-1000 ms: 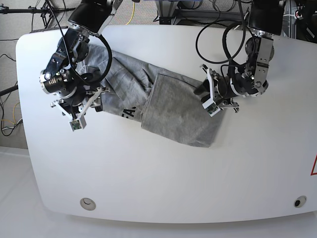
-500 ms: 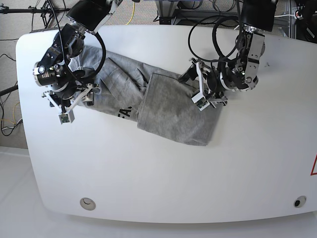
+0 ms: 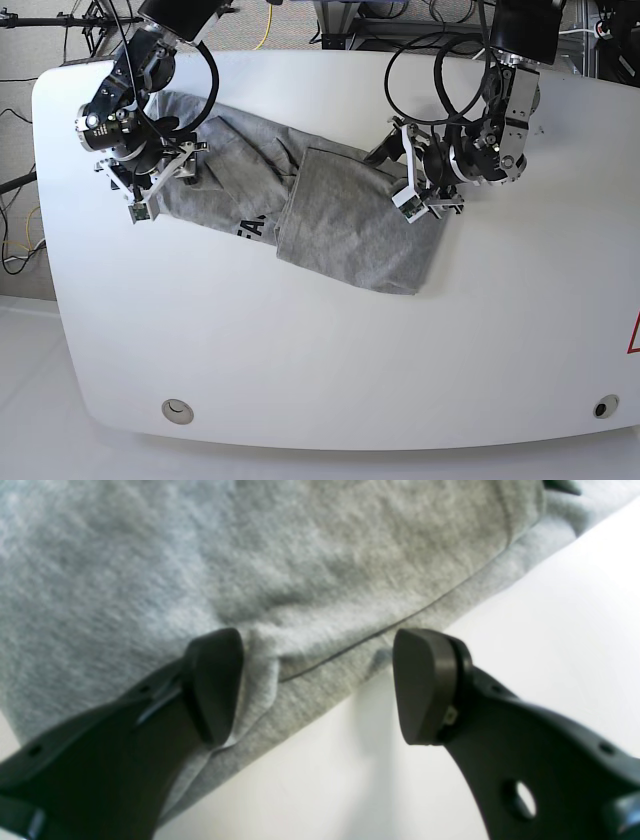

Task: Fold the T-shirt properly
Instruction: 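Drag the right gripper's held end away from the left gripper, stretching the shirt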

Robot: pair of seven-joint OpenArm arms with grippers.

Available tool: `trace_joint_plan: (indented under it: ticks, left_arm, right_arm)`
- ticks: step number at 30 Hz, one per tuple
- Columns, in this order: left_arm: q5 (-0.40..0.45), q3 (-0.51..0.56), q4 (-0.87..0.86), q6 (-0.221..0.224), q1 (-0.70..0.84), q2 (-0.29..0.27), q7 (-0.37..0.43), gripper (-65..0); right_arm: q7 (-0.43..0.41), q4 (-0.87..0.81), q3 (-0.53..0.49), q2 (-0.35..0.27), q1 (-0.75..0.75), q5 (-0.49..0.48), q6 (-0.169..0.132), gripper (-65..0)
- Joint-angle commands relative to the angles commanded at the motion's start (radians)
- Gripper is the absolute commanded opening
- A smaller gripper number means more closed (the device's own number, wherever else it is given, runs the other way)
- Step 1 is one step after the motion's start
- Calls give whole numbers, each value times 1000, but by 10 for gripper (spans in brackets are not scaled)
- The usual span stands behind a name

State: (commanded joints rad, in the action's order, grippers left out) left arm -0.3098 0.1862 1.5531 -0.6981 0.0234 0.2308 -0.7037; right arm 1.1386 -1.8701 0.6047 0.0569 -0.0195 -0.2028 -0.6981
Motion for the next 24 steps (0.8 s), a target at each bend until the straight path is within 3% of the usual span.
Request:
trace_joint_plan:
  ticks: [2,4,8,12,14,16,24]
  left_arm:
    - [-5,-3,0,0,1,0,30,-305]
    - [0,13,-2,0,-3,-2,92,-476]
    - [0,22,-4,0,-2,-3,106,-590]
    - [0,44,-1,0,5,-4,90,-548]
    - [5,60,1,0,11,-4,75,-485]
    - [25,70,-8,0,12,-3,40,-355]
    - [82,57,-13,0,10,-5,5,-278]
  right_arm:
    - [4,2,9,2,6,-33,0,-248]
    - [3,-8,12,5,0,-75,0,-255]
    - [1,-12,27,8,1,-90,0,-269]
    - [2,-21,51,10,-2,-66,10,-291]
    - [-1,-30,67,12,-5,-48,17,-302]
    - [9,-58,103,9,-4,-31,30,-316]
    - [26,-82,147,11,1,-33,30,-304]
